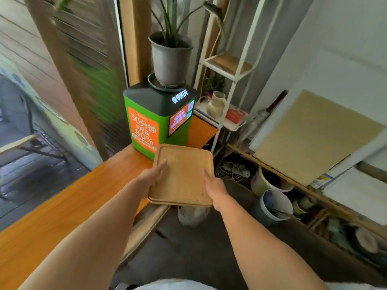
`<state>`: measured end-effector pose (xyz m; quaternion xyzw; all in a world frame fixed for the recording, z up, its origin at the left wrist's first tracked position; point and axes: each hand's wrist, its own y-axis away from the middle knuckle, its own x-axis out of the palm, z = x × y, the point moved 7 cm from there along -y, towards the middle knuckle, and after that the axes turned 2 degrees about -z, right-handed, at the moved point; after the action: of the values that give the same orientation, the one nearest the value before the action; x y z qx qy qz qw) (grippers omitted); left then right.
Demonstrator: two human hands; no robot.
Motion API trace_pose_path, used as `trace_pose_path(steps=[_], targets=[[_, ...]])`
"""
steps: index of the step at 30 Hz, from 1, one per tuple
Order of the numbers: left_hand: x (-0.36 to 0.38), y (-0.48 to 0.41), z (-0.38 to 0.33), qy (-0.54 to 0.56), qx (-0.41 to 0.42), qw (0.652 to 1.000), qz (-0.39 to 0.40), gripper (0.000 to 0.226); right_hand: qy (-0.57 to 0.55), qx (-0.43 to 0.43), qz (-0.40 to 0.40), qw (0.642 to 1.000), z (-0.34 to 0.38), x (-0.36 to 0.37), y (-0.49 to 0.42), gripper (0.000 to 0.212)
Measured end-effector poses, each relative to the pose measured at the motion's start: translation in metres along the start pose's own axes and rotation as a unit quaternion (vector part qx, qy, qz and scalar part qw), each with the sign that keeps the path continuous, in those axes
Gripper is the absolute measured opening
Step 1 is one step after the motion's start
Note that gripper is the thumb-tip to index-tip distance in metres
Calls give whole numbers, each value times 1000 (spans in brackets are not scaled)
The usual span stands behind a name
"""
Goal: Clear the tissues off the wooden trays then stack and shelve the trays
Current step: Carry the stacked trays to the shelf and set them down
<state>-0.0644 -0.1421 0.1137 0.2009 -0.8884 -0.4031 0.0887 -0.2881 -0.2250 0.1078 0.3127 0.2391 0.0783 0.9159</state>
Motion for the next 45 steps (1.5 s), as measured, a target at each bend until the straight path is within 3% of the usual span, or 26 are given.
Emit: trace_pose_path(steps=[3, 10, 18, 30, 36, 45], targets=[[79, 5, -7, -49, 13, 999, -11, 84, -29, 5, -17, 999, -19, -77, -16, 72], [251, 13, -23, -99, 61, 992, 54, 74, -74, 25, -59, 995, -67, -233, -50, 84], [319, -6, -80, -106, 106, 987, 52, 78, -120, -3, -37, 992, -33, -296, -105, 75], [382, -95, -257, -113, 161, 978, 74, 78, -132, -57, -84, 986, 118, -352, -226, 76], [388, -139, -331, -136, 175, 974, 40, 80, -130, -69, -73, 986, 183, -352, -292, 65], [422, -216, -469, -47, 222, 973, -42, 73, -27, -142, -39, 989, 358, -396, -426, 78]])
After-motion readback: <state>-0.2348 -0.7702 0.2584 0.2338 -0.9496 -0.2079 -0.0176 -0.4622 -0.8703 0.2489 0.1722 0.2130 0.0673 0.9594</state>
